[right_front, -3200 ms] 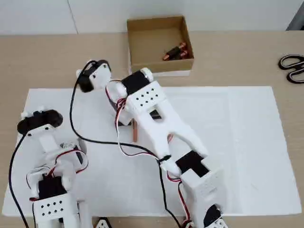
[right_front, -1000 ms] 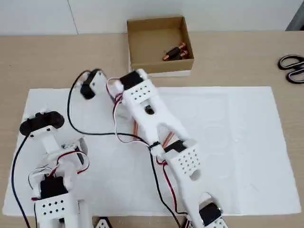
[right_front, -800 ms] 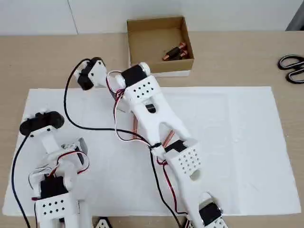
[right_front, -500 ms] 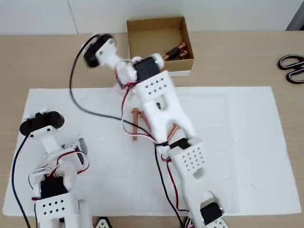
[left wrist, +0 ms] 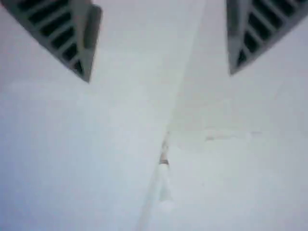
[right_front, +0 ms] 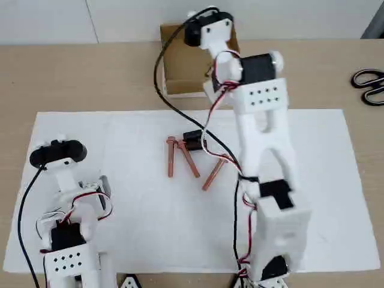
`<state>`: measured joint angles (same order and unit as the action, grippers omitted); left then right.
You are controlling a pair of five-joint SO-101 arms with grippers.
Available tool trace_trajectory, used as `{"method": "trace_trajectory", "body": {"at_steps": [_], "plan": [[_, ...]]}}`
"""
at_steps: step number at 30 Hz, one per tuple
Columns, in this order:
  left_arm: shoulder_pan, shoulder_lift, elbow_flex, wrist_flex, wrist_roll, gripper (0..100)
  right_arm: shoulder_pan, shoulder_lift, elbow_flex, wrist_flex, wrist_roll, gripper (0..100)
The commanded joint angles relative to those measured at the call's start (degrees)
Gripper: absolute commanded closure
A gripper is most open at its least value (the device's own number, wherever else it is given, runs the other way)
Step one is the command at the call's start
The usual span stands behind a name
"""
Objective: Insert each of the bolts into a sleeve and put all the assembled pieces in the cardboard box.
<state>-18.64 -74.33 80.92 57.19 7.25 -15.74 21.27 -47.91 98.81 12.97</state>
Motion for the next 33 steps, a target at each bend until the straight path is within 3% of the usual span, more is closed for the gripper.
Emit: {"method": "trace_trajectory", "body": {"at_steps": [1,14,22,28,33], "plan": [[-0.3,-0.9,-0.8,-1.1,-0.4,82,1.4,-12.0,17.8,0.5,-0.6,99.6],[-0.3,-0.9,-0.5,-1.1,-0.3,82,9.1,-18.0,50.9,-7.1,-0.7,99.5],[-0.3,-0.9,-0.5,-1.1,-0.2,82,10.4,-18.0,59.3,-19.9,-3.2,99.5],[-0.2,-0.9,-0.5,-1.1,-0.2,82,10.4,-17.5,59.6,-24.0,-7.3,99.4],[-0.2,-0.9,-0.5,-1.1,-0.2,82,9.5,-17.4,59.6,-23.9,-7.3,86.8]]}}
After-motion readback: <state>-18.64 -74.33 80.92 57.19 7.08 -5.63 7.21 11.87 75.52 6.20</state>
